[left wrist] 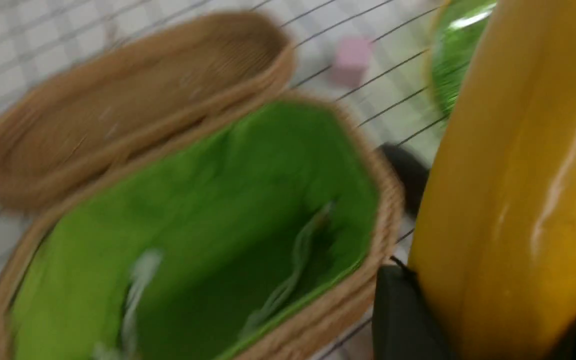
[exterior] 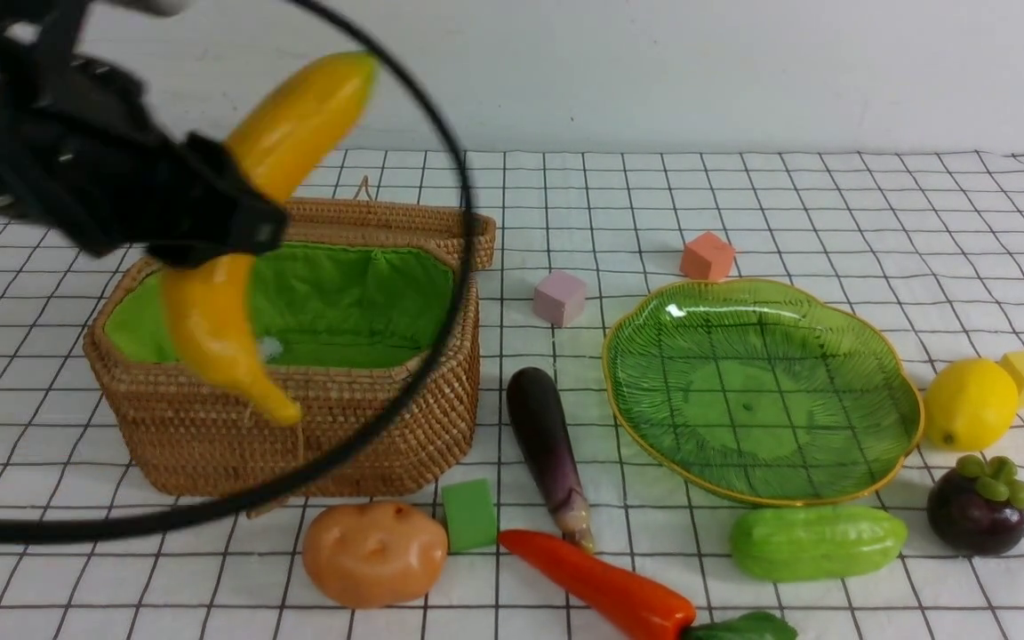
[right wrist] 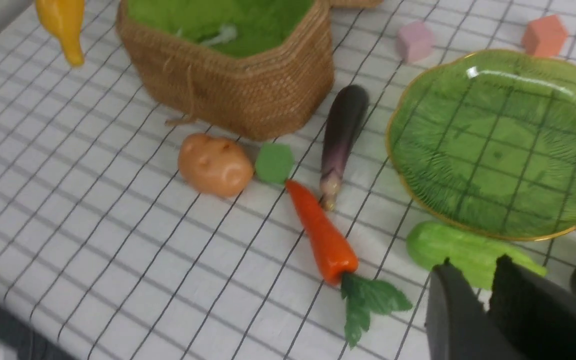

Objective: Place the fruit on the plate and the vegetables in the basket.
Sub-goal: Use the left arm to grab a banana and put it into the right plate

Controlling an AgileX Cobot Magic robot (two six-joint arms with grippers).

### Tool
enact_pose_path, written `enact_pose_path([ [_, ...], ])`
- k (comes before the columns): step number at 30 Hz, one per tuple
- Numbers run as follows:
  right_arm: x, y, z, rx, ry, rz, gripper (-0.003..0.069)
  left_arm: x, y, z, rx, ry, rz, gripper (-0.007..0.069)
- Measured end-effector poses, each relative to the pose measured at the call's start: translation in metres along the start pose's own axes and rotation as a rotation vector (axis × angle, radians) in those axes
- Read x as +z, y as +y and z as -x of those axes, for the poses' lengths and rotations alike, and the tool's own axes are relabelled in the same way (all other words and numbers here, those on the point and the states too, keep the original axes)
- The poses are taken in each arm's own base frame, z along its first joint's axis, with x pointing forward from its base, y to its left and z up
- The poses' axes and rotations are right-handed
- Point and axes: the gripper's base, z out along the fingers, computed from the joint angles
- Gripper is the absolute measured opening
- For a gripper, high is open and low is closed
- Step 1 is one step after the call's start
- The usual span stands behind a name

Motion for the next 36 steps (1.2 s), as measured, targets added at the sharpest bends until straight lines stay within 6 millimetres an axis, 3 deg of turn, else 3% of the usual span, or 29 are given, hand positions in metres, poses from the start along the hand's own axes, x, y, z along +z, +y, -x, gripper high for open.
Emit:
enact_pose_path([
  [1,-0.002,-0.002,0.001,0.024,-0.011,-0.01,0.0141,0.005,-0.01,0.01,0.037,-0.018,-0.03,0.0304],
  [4,-0.012,-0.012,0.003,0.095,-0.065,-0.023,0.0143,0.05,-0.046,0.038,0.158,-0.015,-0.132,0.0304],
  [5,-0.014,-0.013,0.004,0.101,-0.069,-0.021,0.0143,0.051,-0.048,0.042,0.165,-0.024,-0.136,0.0304],
  [8,-0.023,-0.02,0.002,0.146,-0.098,-0.002,0.0144,0.121,-0.077,0.06,0.243,0.023,-0.202,0.0304],
  [13,-0.033,-0.028,0.0,0.183,-0.126,0.022,0.0144,0.208,-0.093,0.068,0.263,0.106,-0.249,0.0304],
  [17,-0.034,-0.029,-0.001,0.186,-0.128,0.025,0.0141,0.253,-0.097,0.066,0.269,0.147,-0.27,0.0304],
  [23,-0.034,-0.028,-0.002,0.19,-0.118,0.035,0.0139,0.296,-0.111,0.057,0.3,0.094,-0.289,0.0304],
  [28,-0.033,-0.026,-0.003,0.197,-0.097,0.056,0.0139,0.32,-0.116,0.044,0.336,0.069,-0.292,0.0309],
  [30,-0.033,-0.025,-0.004,0.195,-0.086,0.067,0.0139,0.325,-0.116,0.041,0.337,0.068,-0.29,0.035],
  [36,-0.033,-0.023,-0.006,0.187,-0.067,0.086,0.0139,0.319,-0.115,0.045,0.328,0.065,-0.291,0.0568],
])
